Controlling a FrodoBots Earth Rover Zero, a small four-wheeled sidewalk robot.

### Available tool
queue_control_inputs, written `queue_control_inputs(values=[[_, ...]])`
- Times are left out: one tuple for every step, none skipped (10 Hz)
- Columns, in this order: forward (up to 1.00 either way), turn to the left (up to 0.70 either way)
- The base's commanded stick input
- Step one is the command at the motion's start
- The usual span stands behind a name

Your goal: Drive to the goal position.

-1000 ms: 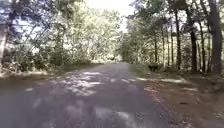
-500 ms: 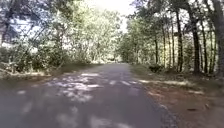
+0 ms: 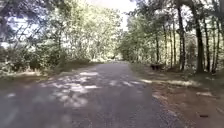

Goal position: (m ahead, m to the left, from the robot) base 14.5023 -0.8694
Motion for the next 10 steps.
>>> queue_control_inputs(values=[[0.45,0.00],[0.45,0.00],[0.45,0.00],[0.45,0.00],[0.45,0.00],[0.45,0.00],[0.45,0.00],[0.45,0.00],[0.45,0.00],[0.45,0.00]])
